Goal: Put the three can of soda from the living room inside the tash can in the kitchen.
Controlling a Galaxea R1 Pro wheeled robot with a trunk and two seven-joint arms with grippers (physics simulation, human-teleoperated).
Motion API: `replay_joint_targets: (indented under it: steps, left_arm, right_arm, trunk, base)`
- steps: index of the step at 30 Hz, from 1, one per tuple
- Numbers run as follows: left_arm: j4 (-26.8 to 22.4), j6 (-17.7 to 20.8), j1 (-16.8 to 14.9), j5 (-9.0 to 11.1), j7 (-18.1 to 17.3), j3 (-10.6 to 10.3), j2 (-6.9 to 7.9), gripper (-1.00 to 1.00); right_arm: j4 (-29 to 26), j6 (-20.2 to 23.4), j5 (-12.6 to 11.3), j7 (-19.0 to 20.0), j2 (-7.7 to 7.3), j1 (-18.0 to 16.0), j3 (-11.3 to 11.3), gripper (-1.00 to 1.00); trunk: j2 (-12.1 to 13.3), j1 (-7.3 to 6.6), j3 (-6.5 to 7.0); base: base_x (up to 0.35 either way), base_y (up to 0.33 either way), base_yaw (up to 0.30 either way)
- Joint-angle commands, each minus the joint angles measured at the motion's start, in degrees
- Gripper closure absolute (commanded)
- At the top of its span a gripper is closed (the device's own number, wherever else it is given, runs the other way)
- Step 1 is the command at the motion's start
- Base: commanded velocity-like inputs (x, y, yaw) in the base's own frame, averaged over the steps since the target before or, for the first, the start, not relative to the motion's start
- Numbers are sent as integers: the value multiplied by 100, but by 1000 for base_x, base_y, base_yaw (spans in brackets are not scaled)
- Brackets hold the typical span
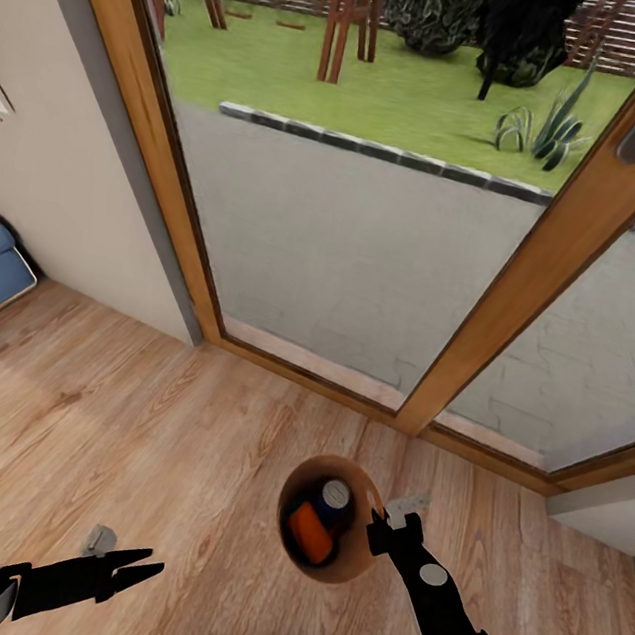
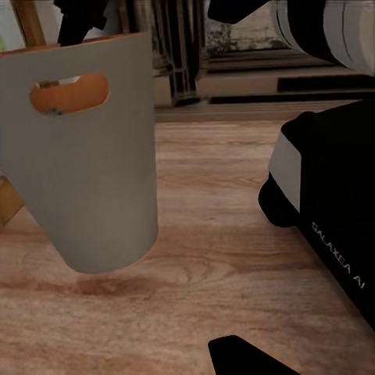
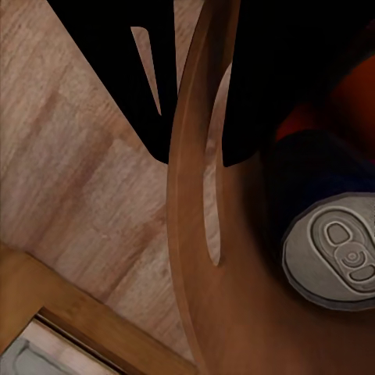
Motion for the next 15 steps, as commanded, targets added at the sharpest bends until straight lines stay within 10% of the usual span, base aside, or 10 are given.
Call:
replay_joint_targets:
  steps: [1,15]
  left_arm:
    - [0,0,0,0,-22,0,0,-100]
    - [0,-8,0,-5,-122,1,-6,-100]
  right_arm:
    - [-4,2,-31,26,1,-1,1,100]
    - [-4,2,-22,25,1,-1,1,100]
  trunk:
    - [0,0,0]
    - [-481,263,-215]
  base:
    - [0,0,0]
    - [0,0,0]
